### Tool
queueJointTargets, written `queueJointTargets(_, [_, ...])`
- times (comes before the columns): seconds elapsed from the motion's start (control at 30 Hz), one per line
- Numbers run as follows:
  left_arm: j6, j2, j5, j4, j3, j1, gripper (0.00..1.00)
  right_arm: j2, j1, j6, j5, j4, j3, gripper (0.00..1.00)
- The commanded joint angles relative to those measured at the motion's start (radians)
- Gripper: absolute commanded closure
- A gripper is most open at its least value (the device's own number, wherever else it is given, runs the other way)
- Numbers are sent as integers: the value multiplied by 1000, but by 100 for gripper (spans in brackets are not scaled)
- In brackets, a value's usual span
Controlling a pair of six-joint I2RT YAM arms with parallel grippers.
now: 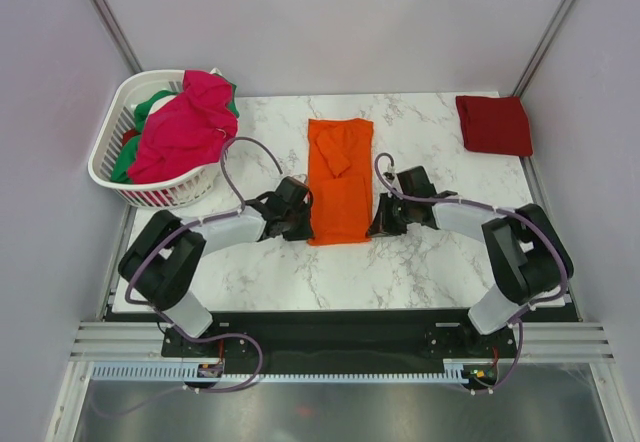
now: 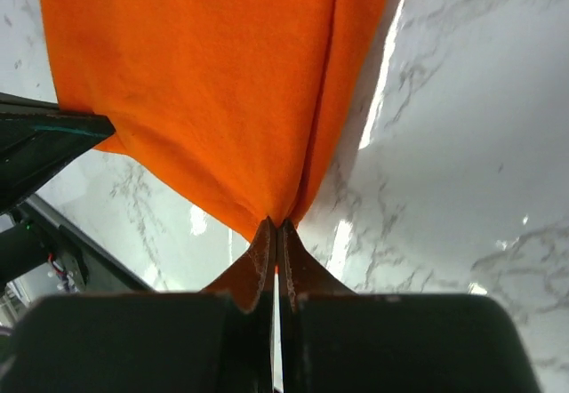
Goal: Fold and stack the t-shirts
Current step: Fold the tshirt
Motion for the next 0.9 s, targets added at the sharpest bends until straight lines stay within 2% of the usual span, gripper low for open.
queueJointTargets(0.0, [-51,-118,18,-146,18,-42,98,-137,17,13,1,-66,-32,100])
queueJointTargets(0.03, [-64,-141,1,-214,26,-58,98,-168,24,13,25,-83,-38,100])
queueJointTargets(0.2, [-129,-299,15,-315,15,-154,98,-360,130,58,88,-186,-65,100])
queueJointTargets(0.33, [-204,-422,18,-390,12,-174,96,-479,181,123,139,-246,-67,100])
queueJointTargets(0.43, [-195,-485,-3,-457,58,-173,94,-533,183,137,177,-286,-27,100])
queueJointTargets(0.6, [-115,-429,-77,-586,248,-156,89,-472,181,94,242,-346,138,100])
queueJointTargets(0.87, [17,-266,-129,-632,496,-61,88,-293,130,-12,323,-381,384,100])
